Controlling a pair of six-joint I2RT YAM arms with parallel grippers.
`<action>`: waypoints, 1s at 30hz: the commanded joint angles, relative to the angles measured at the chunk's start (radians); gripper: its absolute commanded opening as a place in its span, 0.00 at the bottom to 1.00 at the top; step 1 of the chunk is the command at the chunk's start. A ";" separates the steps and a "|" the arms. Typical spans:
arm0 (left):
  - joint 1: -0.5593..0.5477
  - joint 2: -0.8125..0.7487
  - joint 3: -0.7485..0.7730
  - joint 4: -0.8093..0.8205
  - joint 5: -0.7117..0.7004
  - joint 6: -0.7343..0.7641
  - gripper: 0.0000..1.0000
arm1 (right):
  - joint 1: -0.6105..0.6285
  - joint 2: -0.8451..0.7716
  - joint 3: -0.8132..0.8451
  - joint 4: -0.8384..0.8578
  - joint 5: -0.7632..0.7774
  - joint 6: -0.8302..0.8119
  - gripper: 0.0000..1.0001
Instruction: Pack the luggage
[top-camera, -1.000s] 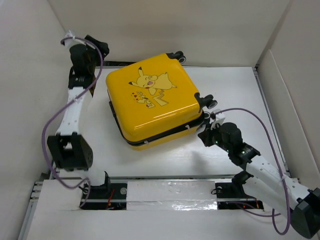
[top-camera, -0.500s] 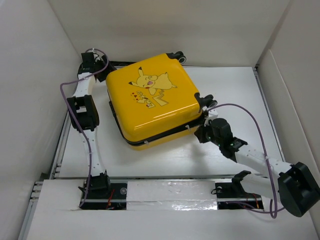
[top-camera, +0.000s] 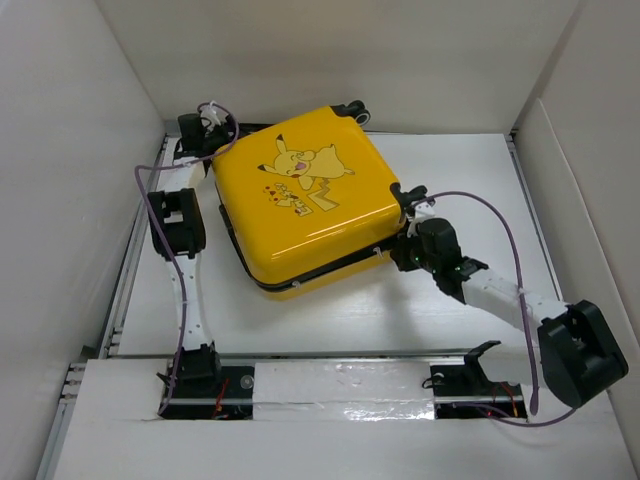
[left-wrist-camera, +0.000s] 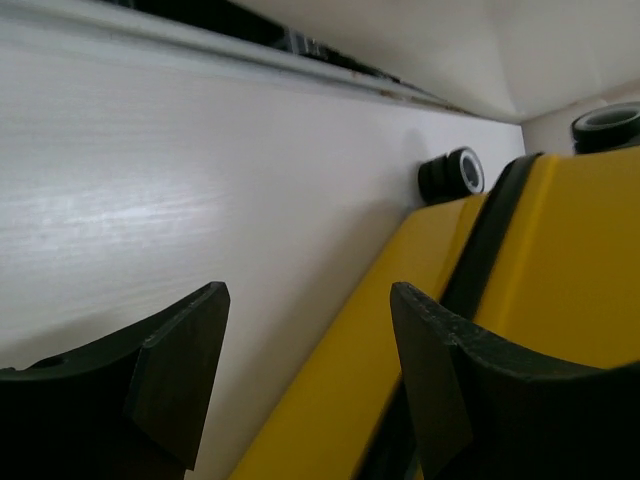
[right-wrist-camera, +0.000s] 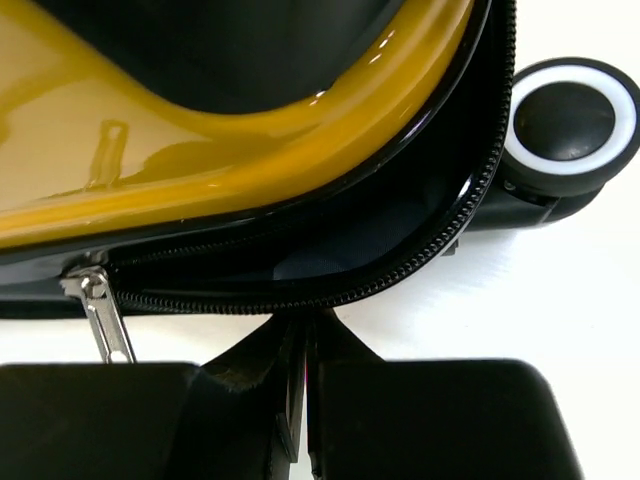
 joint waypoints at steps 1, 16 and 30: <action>-0.013 -0.082 -0.214 0.240 0.120 -0.033 0.63 | -0.039 0.077 0.141 0.162 0.040 -0.042 0.08; 0.021 -0.631 -1.186 0.816 -0.255 -0.330 0.38 | -0.116 0.593 0.782 0.069 -0.247 -0.087 0.13; 0.007 -1.239 -1.154 0.488 -0.771 -0.258 0.78 | -0.309 0.570 0.996 -0.073 -0.416 -0.047 0.69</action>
